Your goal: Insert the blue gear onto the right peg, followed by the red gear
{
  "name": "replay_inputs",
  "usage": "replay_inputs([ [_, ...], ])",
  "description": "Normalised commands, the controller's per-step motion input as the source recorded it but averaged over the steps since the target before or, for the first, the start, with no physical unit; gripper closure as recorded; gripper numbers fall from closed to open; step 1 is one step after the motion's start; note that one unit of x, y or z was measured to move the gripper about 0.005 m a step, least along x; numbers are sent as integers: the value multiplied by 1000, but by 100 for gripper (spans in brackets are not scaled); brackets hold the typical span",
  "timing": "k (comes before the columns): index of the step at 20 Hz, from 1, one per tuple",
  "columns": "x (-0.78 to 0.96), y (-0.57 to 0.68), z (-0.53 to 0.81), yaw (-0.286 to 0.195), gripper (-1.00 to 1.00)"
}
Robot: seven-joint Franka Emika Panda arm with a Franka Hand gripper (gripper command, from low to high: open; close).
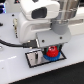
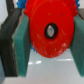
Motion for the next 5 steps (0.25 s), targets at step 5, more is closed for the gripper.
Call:
replay_inputs([
  [5,17,45,429,0,-100],
])
